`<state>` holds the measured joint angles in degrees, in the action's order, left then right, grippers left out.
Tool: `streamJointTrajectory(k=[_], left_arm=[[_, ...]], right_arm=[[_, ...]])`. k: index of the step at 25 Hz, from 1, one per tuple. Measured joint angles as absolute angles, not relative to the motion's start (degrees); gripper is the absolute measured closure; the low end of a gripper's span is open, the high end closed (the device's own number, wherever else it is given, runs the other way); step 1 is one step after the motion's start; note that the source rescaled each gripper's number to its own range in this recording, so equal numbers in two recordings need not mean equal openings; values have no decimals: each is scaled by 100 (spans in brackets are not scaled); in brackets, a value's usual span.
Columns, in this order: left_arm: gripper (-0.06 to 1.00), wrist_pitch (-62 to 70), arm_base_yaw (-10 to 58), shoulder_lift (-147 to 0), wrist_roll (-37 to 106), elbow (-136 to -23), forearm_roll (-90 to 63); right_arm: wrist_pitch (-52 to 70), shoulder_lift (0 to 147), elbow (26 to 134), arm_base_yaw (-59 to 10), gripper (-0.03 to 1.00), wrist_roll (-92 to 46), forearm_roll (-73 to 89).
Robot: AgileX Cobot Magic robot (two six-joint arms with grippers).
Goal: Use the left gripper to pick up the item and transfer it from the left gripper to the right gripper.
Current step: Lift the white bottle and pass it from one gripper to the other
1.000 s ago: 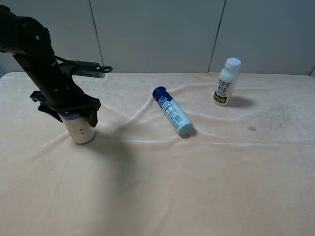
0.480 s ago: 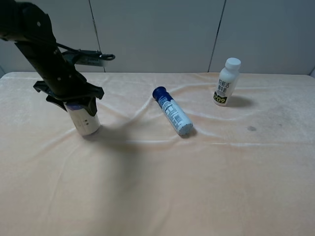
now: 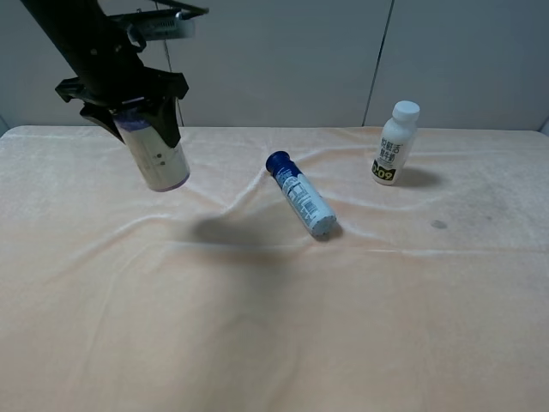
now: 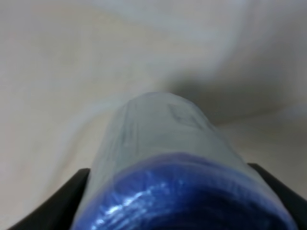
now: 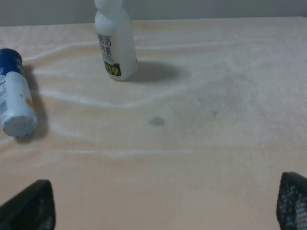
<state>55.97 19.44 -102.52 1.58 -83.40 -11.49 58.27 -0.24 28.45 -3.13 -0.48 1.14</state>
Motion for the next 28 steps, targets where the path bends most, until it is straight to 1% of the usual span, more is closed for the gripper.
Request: streamJointTrajectory(k=[5,9,13,16,20,23,28], left_arm=[[94,5613,1944,-10252,877,-8371,-2376],[94,5613,1959,-10252,1350,-8371,-3222],[94,5580,2151,-10252,1785,-8371,-3759],[94,5463,2499,-10252,1914,-8371,-3837],[94,5295,3000,-10252,2060,-8371,-3877],[94,5159,3356,-10252,2094,-8371,-3965],[94,4963,3717,-10257,2198,-8371,-4240]], right_arm=[[5848,71,3175,-313,-3,-48,149],[5853,759,3643,-313,-3,-120,242],[5804,1645,3892,-313,-3,-739,615],[5713,2354,3904,-349,-3,-1364,1114],[5291,3015,3906,-710,-3,-1911,1614],[4982,3435,3906,-1147,-3,-2194,1674],[4549,3844,3906,-1908,-3,-2429,1694]])
